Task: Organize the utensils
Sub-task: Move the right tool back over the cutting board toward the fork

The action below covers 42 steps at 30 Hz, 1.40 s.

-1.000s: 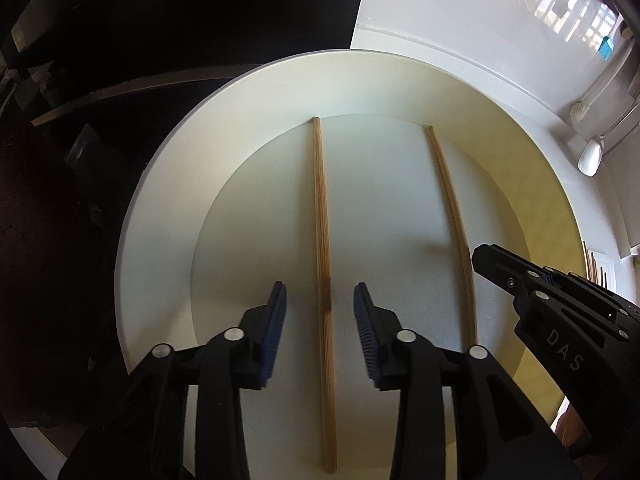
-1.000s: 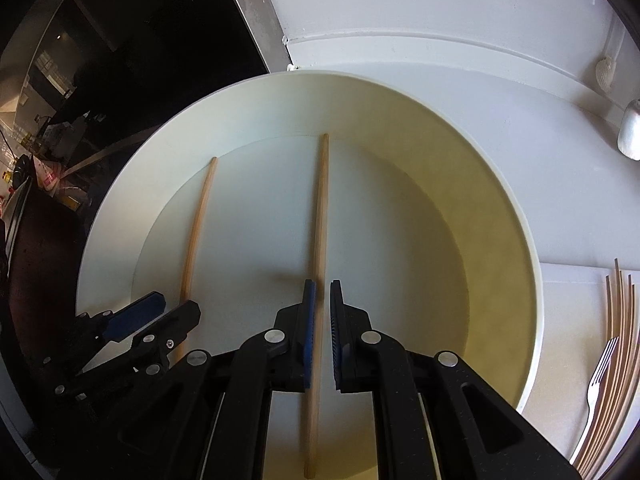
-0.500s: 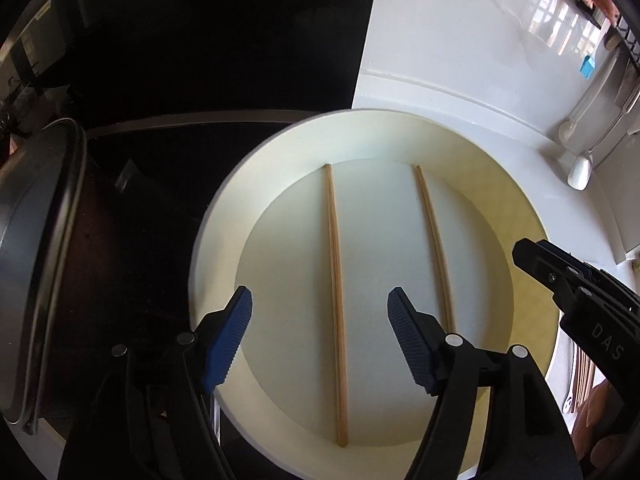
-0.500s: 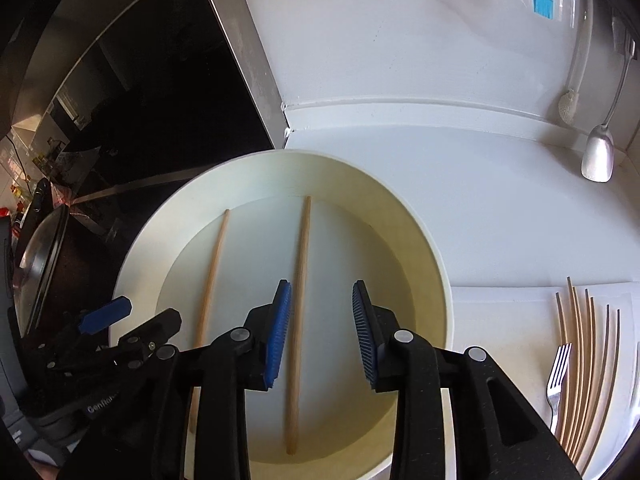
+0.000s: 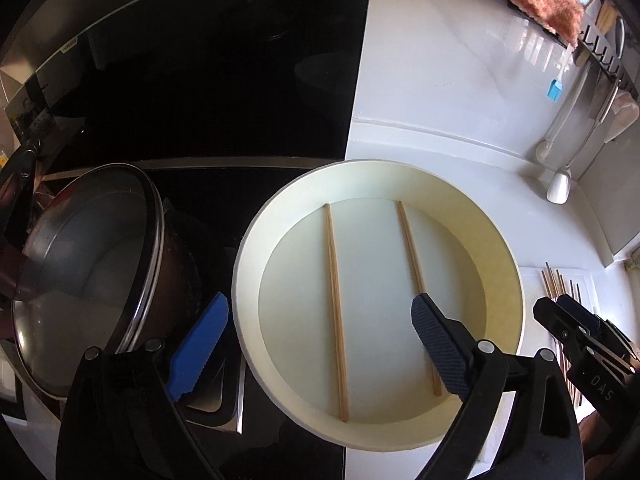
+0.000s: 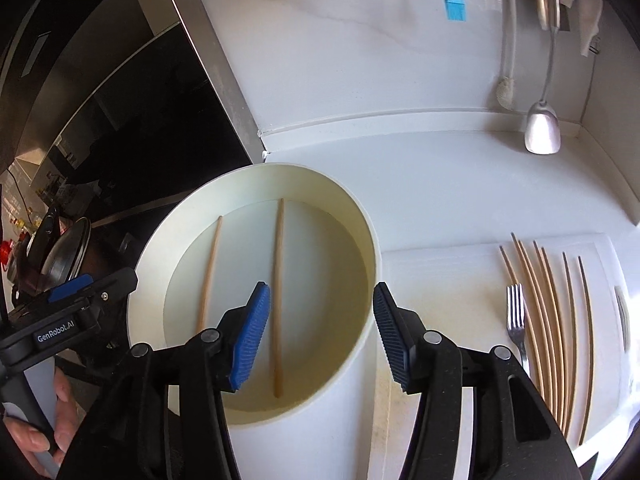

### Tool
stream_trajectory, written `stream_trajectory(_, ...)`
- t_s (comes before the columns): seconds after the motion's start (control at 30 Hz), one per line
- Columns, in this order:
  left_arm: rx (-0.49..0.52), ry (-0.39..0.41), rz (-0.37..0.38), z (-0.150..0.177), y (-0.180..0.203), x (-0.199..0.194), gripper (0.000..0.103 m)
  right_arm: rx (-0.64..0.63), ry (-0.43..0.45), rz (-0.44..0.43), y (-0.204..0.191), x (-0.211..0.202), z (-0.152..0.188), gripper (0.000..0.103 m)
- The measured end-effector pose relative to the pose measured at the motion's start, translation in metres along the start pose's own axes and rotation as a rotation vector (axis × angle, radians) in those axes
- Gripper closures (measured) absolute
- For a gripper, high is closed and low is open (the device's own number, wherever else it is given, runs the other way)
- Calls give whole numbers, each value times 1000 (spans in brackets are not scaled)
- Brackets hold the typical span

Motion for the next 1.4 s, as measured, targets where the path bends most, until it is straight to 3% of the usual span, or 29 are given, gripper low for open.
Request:
stream_trajectory(0.13,56,13,17,15,23,-4,9,54,-9,41,22,-18,27,48)
stream_trajectory(0.27,107,-24,75,31,54,1,9,105,-21,97,52,-35,52,46)
stream_trajectory(0.6,201,-57,171,71,159,1,9,225,2,240,164,-90,95,44)
stream_trajectory(0.67,203,-58,173,79,180,0,9,225,19,255,186,-101,100,40)
stream_trajectory(0.8,181,-51,148,96,221,1,9,201,40,245,231,-115,109,38)
stream_trajectory(1.0,88,-70,45,130,259,4,9,92,35,189,278,-120,115,38)
stream_trajectory(1.1,67,-73,-15,142,269,3,9,61,14,137,293,-114,115,38)
stream_trajectory(1.4,24,-59,-65,144,282,13,8,33,20,94,307,-88,107,38)
Point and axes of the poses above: each gripper's, at about its wrist camera, not at the fingertips, and x roughly the way its jaws point, y to its right, z to its underside, the point moved 6 cm from there along x, roughly the way its jaws point, and after that the axes turned 2 degrees about z, right-handed, at the moved point
